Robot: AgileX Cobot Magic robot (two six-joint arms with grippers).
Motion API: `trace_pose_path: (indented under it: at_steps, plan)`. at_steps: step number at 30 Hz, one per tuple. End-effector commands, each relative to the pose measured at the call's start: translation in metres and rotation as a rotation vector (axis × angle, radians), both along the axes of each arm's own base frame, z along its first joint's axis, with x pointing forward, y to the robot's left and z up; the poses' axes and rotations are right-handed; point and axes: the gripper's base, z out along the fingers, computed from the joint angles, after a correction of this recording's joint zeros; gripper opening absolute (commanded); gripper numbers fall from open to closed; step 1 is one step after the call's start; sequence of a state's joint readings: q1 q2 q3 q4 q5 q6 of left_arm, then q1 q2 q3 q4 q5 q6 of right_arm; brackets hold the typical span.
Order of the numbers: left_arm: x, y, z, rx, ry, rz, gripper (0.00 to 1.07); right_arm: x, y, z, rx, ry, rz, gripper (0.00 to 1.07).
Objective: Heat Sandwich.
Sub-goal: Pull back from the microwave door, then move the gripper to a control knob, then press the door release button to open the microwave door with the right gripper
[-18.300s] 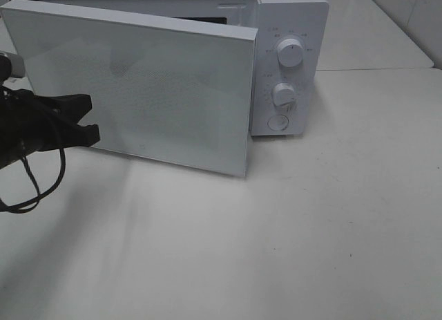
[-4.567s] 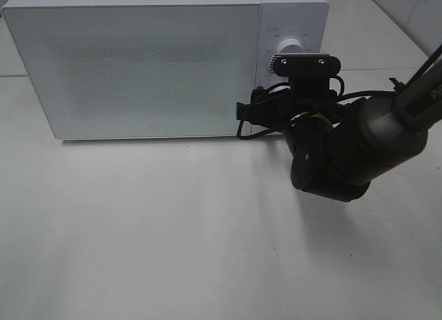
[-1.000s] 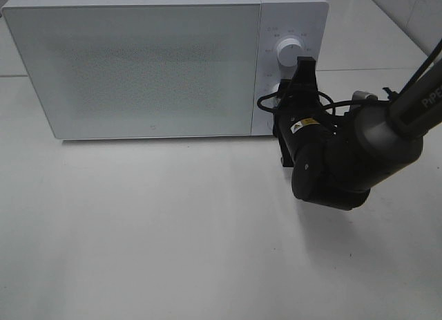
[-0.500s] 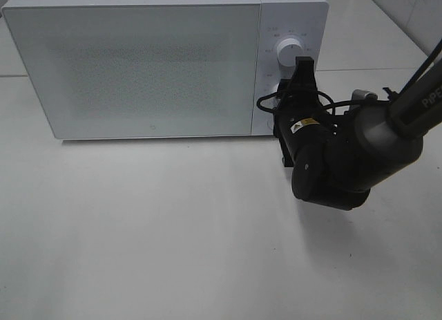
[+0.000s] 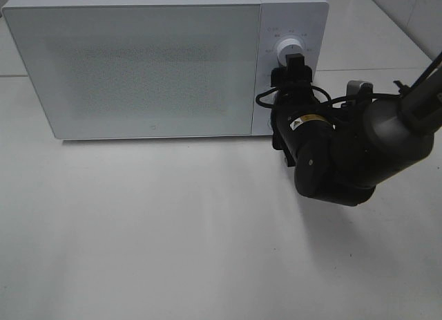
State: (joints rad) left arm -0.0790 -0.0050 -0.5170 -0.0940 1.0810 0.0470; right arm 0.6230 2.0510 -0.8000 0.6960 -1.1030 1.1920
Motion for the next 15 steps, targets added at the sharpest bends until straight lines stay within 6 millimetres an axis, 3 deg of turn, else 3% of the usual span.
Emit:
trace_pose_path:
  at_steps: [1, 15]
  plan:
    - [-0.002, 0.000, 0.000, -0.004, -0.027, 0.002, 0.97, -0.006, -0.004, 0.009, -0.038, -0.030, 0.036, 0.79]
    - [-0.002, 0.000, 0.000, -0.004, -0.027, 0.002, 0.97, -0.044, -0.019, 0.018, -0.214, 0.051, 0.203, 0.76]
